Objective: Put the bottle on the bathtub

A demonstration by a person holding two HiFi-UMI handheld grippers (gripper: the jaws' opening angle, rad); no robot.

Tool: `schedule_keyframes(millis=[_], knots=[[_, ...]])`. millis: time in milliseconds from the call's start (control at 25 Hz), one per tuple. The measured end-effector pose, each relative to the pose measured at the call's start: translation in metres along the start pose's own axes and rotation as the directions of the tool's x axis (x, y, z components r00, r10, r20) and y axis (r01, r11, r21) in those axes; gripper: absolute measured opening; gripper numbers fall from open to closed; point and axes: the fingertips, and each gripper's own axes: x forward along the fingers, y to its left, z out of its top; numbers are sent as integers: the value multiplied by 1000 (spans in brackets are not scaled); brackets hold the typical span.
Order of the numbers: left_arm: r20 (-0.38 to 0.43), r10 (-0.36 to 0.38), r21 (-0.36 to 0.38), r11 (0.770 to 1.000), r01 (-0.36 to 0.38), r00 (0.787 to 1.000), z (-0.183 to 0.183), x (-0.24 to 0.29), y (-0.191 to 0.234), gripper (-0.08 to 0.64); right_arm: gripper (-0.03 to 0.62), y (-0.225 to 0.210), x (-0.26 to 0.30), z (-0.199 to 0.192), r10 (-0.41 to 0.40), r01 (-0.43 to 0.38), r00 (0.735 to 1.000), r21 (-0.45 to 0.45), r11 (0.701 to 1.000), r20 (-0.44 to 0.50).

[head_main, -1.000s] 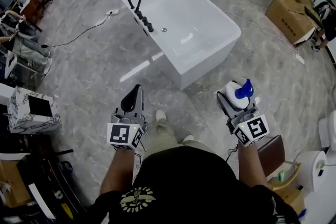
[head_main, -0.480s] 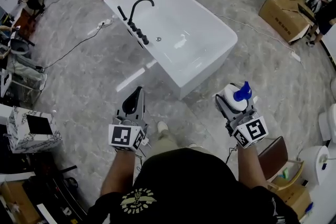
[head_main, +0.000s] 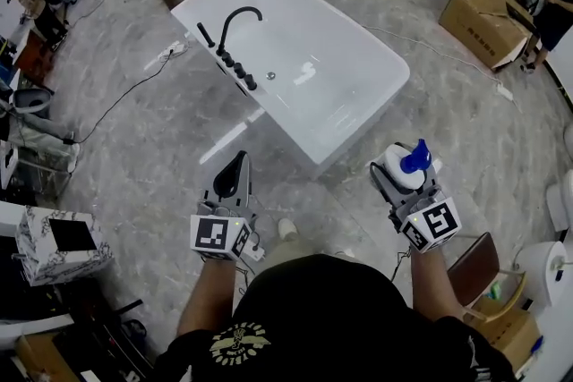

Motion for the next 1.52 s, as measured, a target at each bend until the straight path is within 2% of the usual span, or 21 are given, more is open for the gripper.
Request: schedule_keyframes(millis=[560,880,1520], knots=[[26,-42,-51,998,43,999,-6,29,101,9,259,17,74,6,-110,109,993,-35,993,-37],[39,-74,-80,994,77,996,-9,34,104,9,259,23,78,2,-131,128,989,-42,991,-74],[-1,24,-85,996,-24,1000,-21,21,150,9,259,27,150,-22,-32,29,992,-26,999,-124]])
